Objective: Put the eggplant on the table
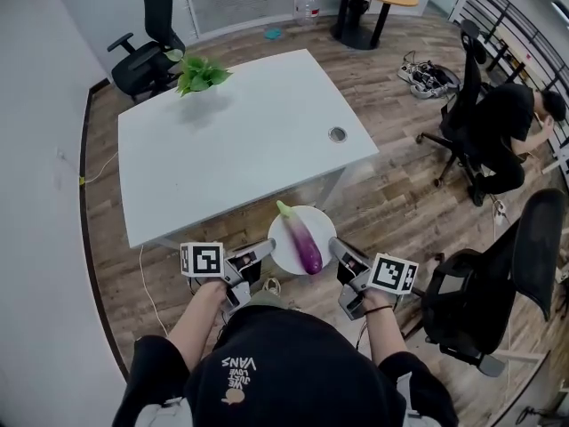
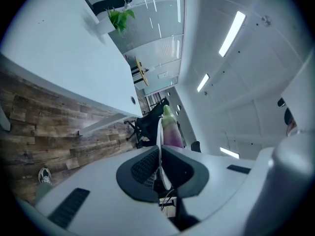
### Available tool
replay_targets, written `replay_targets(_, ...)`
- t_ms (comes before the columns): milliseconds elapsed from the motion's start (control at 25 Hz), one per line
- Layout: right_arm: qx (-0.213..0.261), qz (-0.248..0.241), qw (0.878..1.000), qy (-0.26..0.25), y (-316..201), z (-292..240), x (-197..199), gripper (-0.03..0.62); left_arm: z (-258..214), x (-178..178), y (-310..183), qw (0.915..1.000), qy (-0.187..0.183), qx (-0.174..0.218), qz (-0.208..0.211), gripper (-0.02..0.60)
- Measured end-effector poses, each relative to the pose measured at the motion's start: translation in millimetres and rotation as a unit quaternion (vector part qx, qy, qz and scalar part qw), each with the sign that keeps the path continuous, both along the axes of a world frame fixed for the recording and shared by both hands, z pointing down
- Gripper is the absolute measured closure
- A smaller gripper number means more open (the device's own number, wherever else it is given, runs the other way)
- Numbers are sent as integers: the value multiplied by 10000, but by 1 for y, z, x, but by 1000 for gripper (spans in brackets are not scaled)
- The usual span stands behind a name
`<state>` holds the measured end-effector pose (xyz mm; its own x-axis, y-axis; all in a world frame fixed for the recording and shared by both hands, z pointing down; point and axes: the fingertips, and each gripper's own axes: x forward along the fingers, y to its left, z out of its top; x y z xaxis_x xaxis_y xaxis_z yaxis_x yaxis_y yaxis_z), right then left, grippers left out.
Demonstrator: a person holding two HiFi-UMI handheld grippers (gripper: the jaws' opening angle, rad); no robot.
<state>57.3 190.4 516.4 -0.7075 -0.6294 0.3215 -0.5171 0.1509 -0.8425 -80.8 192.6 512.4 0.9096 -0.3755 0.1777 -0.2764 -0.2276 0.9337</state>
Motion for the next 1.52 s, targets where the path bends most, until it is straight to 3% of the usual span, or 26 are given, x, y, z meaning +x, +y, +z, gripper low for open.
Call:
replay_targets(560,-35,442,9990,3,-63,-4,-22,559,-8,-24,-73,9995,62,30,319,557)
replay_targets(760,42,393,9992,-48,-90,-6,-24,559,-4,-23,-98,9995,91,-22,307,557)
replay_targets(1520,23,-71,10000,46,-235,-3,32,559,-3,32,-232,9999,86,104,-80,557)
